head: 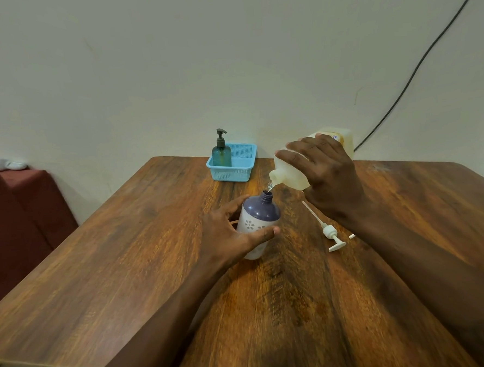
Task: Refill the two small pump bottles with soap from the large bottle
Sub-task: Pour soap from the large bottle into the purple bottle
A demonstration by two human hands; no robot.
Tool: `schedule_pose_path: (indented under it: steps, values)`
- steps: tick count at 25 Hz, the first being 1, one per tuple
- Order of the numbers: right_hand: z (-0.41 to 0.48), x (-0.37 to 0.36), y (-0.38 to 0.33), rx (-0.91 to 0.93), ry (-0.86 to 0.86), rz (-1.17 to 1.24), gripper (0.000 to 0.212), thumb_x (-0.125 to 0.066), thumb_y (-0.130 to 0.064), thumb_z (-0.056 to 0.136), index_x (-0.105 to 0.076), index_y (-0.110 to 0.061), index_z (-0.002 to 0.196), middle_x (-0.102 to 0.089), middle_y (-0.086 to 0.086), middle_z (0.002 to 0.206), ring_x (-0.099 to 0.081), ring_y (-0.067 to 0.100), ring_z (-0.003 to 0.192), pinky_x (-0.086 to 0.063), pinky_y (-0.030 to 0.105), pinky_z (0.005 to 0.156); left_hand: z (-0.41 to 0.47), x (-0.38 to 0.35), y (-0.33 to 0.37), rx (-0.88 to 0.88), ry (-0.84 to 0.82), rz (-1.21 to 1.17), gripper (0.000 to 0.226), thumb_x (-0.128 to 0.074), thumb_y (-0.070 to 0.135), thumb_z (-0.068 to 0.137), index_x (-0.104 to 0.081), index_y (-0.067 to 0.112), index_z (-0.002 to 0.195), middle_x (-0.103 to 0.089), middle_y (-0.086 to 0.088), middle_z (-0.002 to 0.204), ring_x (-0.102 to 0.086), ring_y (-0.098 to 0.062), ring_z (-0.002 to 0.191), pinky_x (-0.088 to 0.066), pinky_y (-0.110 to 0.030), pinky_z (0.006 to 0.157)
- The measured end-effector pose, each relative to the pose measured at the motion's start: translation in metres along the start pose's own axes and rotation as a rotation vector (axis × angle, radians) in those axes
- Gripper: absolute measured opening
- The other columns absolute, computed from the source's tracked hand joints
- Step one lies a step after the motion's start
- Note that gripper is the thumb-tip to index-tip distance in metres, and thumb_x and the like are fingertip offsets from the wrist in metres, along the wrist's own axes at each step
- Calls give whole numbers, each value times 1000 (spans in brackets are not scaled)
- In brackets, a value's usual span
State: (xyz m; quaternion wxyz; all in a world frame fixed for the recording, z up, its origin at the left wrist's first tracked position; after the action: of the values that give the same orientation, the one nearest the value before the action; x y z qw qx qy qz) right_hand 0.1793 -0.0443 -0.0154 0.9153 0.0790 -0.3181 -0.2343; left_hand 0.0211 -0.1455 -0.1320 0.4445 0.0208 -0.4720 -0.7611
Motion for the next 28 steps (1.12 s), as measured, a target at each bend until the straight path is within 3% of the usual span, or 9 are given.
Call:
schedule_pose_path:
  steps: [9, 17, 28]
  values:
    - [-2, 0, 1, 2, -8, -1, 75, -90, -9, 68, -63, -12, 138, -66, 17, 134, -61, 40, 122, -42, 57, 110, -2, -1, 3, -1, -9, -5, 89, -88, 67, 66, -64, 24, 140, -73, 13, 127, -67, 3, 111, -59, -21, 88]
    - [-1, 3, 1, 13, 5, 2, 74, -90, -7, 68, -64, -11, 137, -66, 18, 133, -62, 41, 122, -41, 58, 110, -1, -4, 1, 18, -23, 3, 96, -82, 77, 63, -63, 25, 141, -72, 11, 129, -68, -3, 114, -61, -35, 91]
    - [-1, 5, -3, 43, 9, -4, 71, -87, -5, 70, -63, -10, 137, -66, 19, 133, -62, 41, 122, -40, 58, 111, -3, -2, 9, -5, -6, -19, 81, -87, 66, 65, -66, 30, 135, -74, 16, 122, -68, 2, 110, -61, -28, 87]
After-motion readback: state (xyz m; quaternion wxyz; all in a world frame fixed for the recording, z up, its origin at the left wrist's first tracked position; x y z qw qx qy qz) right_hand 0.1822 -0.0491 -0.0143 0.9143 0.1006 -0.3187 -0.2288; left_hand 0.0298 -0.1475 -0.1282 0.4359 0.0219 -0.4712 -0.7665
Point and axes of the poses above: each hand's wrist, its own z-axis towards the middle knuckle, its own x-axis out of the back of the hand, y = z × x, the point moved 10 cm from there along z, towards the middle knuckle
